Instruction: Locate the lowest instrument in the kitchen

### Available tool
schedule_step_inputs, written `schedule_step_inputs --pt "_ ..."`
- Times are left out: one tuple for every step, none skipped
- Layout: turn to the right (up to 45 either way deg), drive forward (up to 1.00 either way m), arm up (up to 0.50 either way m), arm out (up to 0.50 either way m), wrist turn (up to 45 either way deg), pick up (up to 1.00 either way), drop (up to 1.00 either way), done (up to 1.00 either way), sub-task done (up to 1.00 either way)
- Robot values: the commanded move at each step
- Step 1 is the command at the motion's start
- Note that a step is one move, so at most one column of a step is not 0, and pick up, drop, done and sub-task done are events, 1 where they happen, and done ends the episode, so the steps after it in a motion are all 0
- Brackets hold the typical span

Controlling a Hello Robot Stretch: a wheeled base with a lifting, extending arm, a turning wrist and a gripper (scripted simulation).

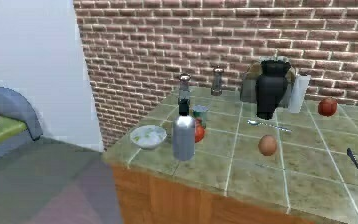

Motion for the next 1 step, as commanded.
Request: schedule_step_inputs --pt "45.0 0.0 0.0 0.0 0.0 0.0 0.0 0.0 0.0"
